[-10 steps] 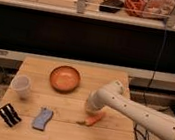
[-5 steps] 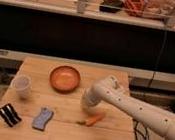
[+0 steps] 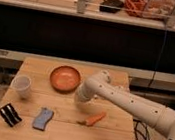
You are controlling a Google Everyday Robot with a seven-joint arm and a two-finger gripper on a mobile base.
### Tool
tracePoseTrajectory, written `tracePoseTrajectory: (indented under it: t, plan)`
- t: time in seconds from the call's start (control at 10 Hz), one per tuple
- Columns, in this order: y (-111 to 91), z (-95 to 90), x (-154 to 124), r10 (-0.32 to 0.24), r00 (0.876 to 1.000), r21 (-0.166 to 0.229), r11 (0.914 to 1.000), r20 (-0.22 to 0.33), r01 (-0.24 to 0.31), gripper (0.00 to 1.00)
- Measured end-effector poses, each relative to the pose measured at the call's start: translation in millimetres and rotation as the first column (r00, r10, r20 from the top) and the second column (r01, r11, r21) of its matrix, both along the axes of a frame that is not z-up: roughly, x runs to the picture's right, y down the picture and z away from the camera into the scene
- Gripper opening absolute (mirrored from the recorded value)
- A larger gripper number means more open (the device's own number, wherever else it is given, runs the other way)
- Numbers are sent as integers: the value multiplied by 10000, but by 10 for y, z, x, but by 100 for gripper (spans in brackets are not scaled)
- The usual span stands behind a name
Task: Knock the eraser over
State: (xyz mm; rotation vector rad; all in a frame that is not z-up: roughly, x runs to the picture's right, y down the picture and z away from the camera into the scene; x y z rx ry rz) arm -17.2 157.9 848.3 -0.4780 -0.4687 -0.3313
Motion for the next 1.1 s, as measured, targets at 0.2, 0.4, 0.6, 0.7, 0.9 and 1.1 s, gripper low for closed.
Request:
tracePoseTrajectory:
  t: [0.2,0.4,0.6,0.7,0.9,1.1]
  plan:
    - [-3,16,-206,-147,9997,-23,9999,178,147,2]
    - [17,-8,-408,-181,9996,-92,9998,239,183,2]
    - [38,-19,-461,-193,9995,-120,9997,259,196,2]
    - [52,-21,-459,-215,9993,-128,9997,312,219,2]
    - [55,-17,-576,-289,9985,-155,9994,470,297,2]
    - [55,-21,-789,-377,9975,-209,9990,602,390,2]
